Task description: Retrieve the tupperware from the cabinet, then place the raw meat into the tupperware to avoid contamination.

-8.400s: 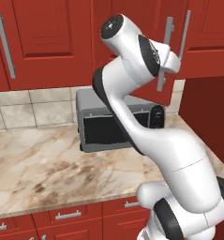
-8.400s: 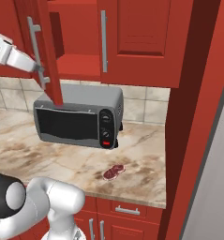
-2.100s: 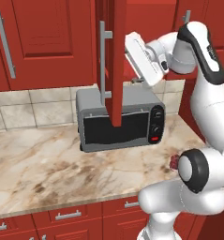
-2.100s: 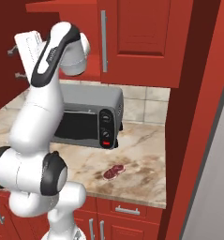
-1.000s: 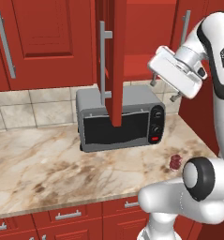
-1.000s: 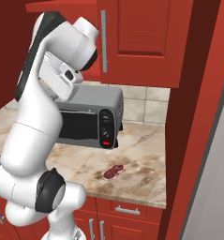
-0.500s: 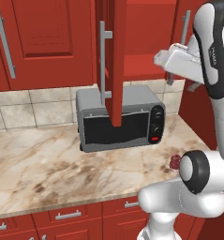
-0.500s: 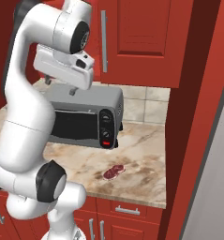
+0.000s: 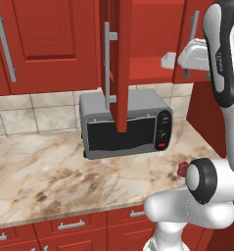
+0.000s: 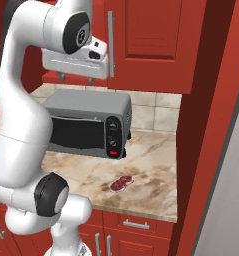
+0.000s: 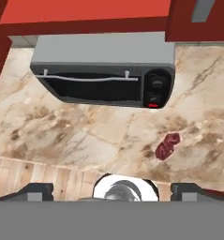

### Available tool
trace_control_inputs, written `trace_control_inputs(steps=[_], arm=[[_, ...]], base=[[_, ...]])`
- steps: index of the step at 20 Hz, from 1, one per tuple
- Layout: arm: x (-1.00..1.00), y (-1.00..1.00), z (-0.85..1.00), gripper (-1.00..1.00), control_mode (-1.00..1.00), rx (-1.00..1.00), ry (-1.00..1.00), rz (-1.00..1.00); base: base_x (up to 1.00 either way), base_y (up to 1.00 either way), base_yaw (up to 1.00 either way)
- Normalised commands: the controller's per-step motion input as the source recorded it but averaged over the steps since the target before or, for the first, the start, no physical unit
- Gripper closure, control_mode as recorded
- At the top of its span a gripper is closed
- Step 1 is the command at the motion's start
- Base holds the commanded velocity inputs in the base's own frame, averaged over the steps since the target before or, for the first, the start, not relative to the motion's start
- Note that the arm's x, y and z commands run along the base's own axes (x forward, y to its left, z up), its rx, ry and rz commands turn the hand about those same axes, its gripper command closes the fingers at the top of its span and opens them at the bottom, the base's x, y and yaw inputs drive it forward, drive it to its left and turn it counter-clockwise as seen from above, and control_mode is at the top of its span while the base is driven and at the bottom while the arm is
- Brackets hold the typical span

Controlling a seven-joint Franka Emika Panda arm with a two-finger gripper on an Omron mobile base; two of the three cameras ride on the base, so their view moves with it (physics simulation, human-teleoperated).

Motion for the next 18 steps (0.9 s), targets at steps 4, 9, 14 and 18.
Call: trace_control_inputs(steps=[4, 9, 14, 18], arm=[[0.23, -0.26, 0.42, -1.00, -1.00, -0.18, -0.19, 0.00], [0.31, -0.12, 0.29, -1.00, -1.00, -0.16, -0.14, -0.03], [0.41, -0.14, 0.12, -1.00, -1.00, -0.10, -0.22, -0.02], [0.31, -0.16, 0.01, -1.00, -1.00, -0.11, -0.22, -0.06]], base=[[0.00, 0.00, 0.00], [0.00, 0.00, 0.00], [0.00, 0.00, 0.00], [0.00, 0.00, 0.00]])
